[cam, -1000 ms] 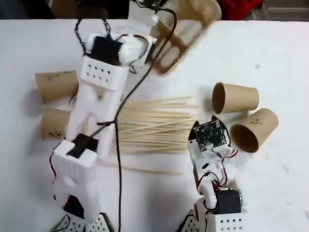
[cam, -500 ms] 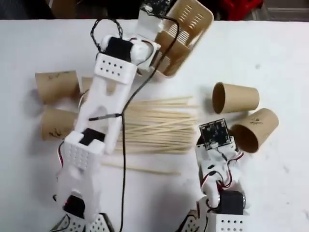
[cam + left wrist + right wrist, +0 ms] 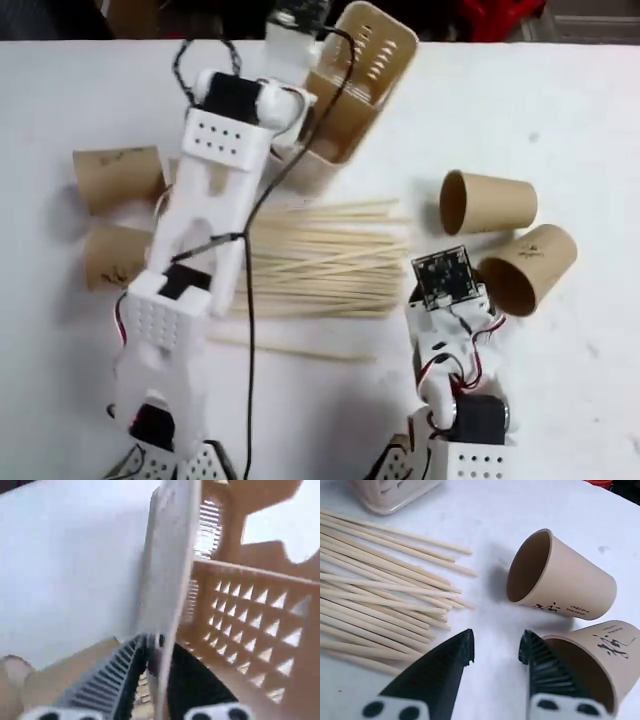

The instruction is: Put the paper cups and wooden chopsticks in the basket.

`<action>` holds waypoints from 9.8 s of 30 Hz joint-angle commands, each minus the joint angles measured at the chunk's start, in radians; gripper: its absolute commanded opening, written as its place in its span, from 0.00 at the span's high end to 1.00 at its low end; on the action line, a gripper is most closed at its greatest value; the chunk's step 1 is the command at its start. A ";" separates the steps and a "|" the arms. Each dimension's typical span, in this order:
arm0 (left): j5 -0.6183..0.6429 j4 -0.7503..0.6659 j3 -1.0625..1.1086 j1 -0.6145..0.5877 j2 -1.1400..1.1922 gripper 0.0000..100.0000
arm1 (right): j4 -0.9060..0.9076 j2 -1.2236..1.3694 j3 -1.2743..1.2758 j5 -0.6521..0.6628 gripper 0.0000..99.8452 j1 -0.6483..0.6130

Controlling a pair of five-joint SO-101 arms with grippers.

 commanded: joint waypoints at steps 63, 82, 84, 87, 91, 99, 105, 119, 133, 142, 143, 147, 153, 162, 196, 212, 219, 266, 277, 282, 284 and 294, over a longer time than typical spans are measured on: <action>-0.368 -1.211 2.519 -0.584 -1.603 0.85 | -0.137 1.557 -0.833 0.396 0.83 -0.639; -0.408 -1.343 2.622 -0.582 -1.650 0.85 | -0.371 1.774 -0.850 0.440 0.91 -0.590; -0.408 -1.343 2.622 -0.582 -1.650 0.85 | -0.367 1.778 -0.850 0.440 0.94 -0.590; -0.408 -1.343 2.622 -0.582 -1.650 0.85 | -0.364 1.778 -0.850 0.407 0.97 -0.587; -0.407 -1.343 2.622 -0.582 -1.650 0.85 | -0.334 1.768 -0.856 0.328 0.98 -0.553; -0.405 -1.349 2.622 -0.582 -1.647 0.85 | -0.176 1.767 -0.980 0.218 0.98 -0.529; -0.405 -1.349 2.622 -0.582 -1.647 0.85 | -0.151 1.710 -0.985 0.166 0.98 -0.547; -0.408 -1.349 2.622 -0.582 -1.647 0.85 | 0.315 1.145 -0.991 0.130 0.84 -0.147; -0.408 -1.349 2.622 -0.582 -1.647 0.85 | 0.352 1.136 -0.947 0.649 0.76 0.397; -0.408 -1.347 2.622 -0.582 -1.647 0.85 | 0.074 1.136 -0.700 0.660 0.69 0.421; -0.408 -1.347 2.622 -0.582 -1.647 0.85 | 0.042 1.136 -0.675 0.660 0.69 0.423; -0.408 -1.347 2.622 -0.581 -1.647 0.85 | -0.117 1.138 -0.577 0.658 0.69 0.453; -0.408 -1.347 2.622 -0.581 -1.647 0.85 | -0.321 1.138 -0.483 0.651 0.85 0.509; -0.408 -1.343 2.622 -0.565 -1.646 0.85 | -0.421 1.119 -0.440 0.589 0.98 0.584; -0.410 -1.347 2.622 -0.565 -1.646 0.85 | 0.499 2.134 -2.885 -0.410 0.98 -0.137; -0.410 -1.347 2.624 -0.565 -1.646 0.85 | 0.344 2.571 -3.182 -0.474 0.98 -0.197; -0.410 -1.344 2.624 -0.565 -1.646 0.85 | 0.257 2.632 -3.182 -0.494 0.98 -0.197; -0.410 -1.350 2.638 -0.564 -1.652 0.85 | 0.506 2.709 -3.175 -0.259 0.99 -0.134; -0.410 -1.350 2.638 -0.564 -1.652 0.85 | 0.704 2.641 -3.173 -0.431 0.99 -0.136; -0.410 -1.350 2.638 -0.564 -1.652 0.85 | 0.707 2.617 -3.029 -0.528 0.99 -0.128; -0.410 -1.350 2.638 -0.564 -1.653 0.85 | 0.705 2.583 -2.969 -0.539 0.99 -0.127; -0.410 -1.350 2.638 -0.555 -1.653 0.85 | 0.705 2.434 -2.921 -0.511 0.99 -0.124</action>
